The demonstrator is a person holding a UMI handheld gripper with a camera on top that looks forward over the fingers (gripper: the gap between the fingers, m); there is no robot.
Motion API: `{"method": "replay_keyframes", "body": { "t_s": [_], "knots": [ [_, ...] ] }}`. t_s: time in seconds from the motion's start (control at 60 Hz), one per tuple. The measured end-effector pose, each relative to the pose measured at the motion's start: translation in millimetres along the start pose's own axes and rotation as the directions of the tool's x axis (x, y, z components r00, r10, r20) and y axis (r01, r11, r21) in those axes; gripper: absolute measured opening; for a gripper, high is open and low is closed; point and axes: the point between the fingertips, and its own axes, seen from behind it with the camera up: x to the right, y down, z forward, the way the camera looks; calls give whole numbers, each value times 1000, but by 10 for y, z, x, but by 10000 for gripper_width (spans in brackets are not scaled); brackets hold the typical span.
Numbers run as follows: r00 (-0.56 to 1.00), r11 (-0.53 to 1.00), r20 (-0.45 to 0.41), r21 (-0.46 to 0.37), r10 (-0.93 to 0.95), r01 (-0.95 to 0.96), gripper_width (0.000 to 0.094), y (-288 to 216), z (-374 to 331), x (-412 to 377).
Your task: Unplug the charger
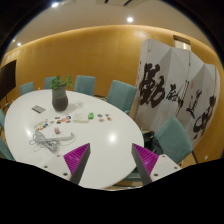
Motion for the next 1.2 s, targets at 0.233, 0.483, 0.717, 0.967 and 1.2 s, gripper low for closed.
{"method": "replay_keyframes", "body": {
  "t_s": [0.233, 0.483, 0.717, 0.967, 1.2],
  "knots": [
    [1000, 997, 12, -74, -6, 7, 878, 515, 417, -234],
    [982, 986, 183, -150, -44, 72, 871, 1347, 1012, -1496],
    [934, 996, 344, 12, -92, 94, 867, 1038, 2118, -3301],
    [927, 990, 348, 53, -139, 129, 834, 739, 3462, -4235],
    [929, 994, 356, 12, -102, 105, 576, 691, 4021, -4447]
  ]
}}
